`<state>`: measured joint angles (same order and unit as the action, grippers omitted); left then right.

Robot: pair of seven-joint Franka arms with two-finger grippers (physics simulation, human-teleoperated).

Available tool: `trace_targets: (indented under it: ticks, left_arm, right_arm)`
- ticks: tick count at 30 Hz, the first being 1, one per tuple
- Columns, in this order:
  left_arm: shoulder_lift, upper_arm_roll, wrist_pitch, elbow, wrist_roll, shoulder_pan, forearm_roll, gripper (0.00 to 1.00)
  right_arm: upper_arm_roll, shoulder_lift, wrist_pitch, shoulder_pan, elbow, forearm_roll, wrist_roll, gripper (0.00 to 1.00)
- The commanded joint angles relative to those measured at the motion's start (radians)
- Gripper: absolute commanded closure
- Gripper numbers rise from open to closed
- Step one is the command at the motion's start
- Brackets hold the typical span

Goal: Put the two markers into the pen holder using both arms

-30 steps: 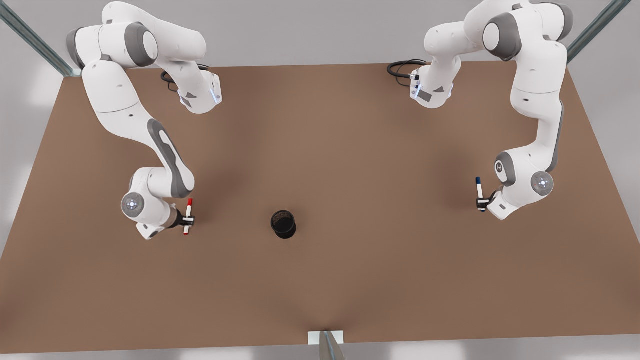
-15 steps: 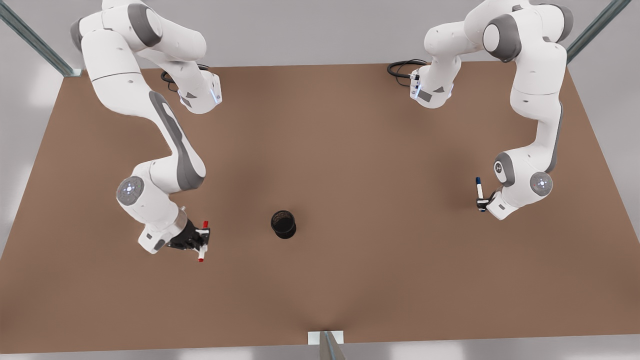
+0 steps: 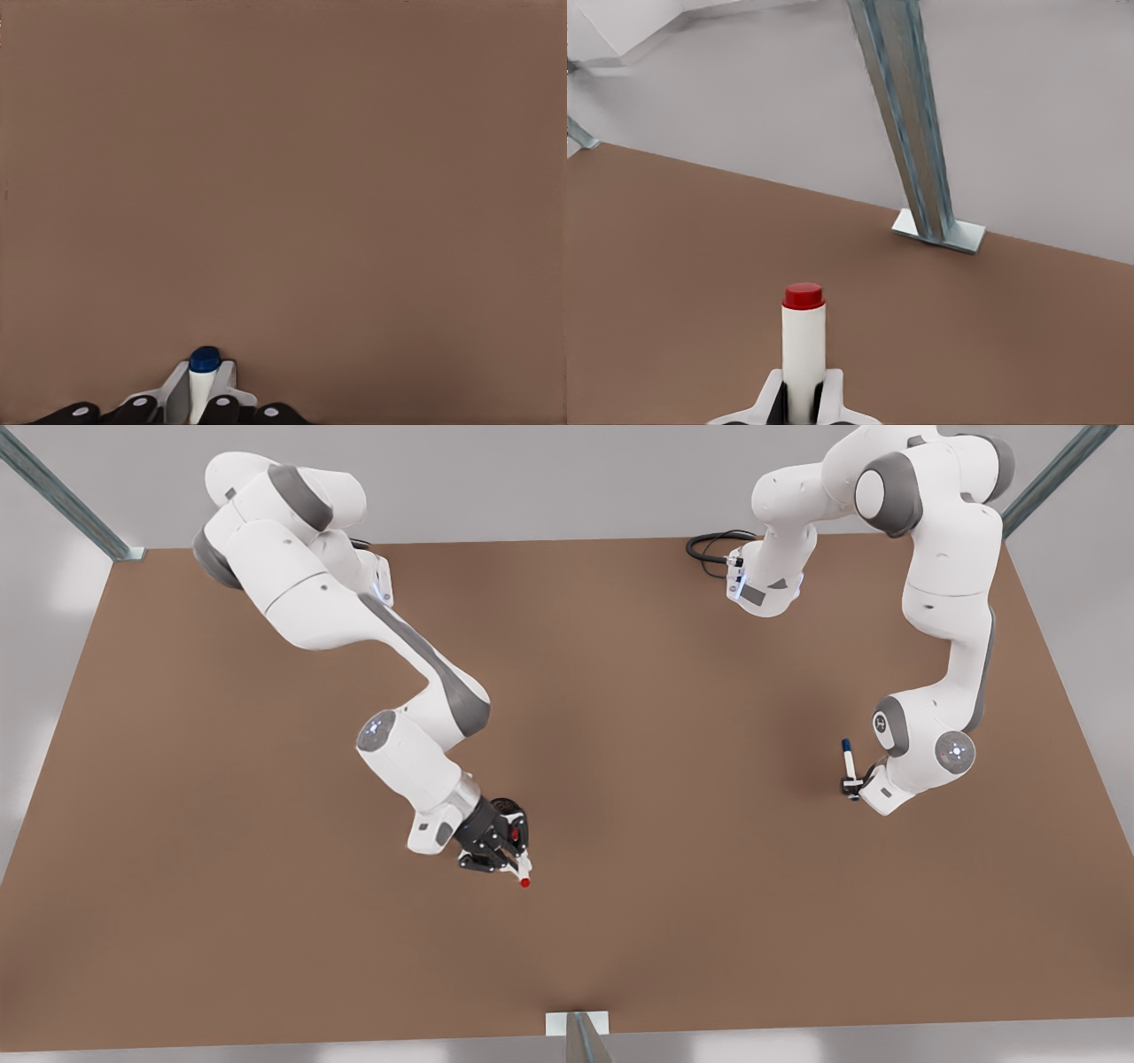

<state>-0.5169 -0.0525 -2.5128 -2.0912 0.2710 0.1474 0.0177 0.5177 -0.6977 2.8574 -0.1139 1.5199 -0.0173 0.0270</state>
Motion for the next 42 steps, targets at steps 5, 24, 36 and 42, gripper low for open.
trace_targets:
  ticks: [5, 24, 36, 42]
  left_arm:
    - [0.012, 0.000, 0.006, 0.000, -0.003, -0.002, 0.007, 0.72]
    - [0.205, 0.014, 0.184, 0.045, 0.004, -0.055, 0.005, 0.75]
    - [0.271, 0.226, 0.601, 0.284, 0.013, -0.098, 0.176, 0.77]
    - [0.213, 0.464, 0.381, 0.405, 0.215, -0.155, 0.392, 0.79]
  right_arm:
    - [0.130, 0.006, 0.362, 0.183, 0.307, 0.007, 0.114, 0.79]
    - [0.133, -0.082, 0.654, 0.217, 0.490, 0.111, 0.105, 0.28]
    - [-0.065, 0.335, -0.944, 0.112, -0.141, 0.233, -0.114, 0.00]
    - [-0.611, 0.514, -1.239, 0.002, -0.061, 0.045, 0.016, 0.00]
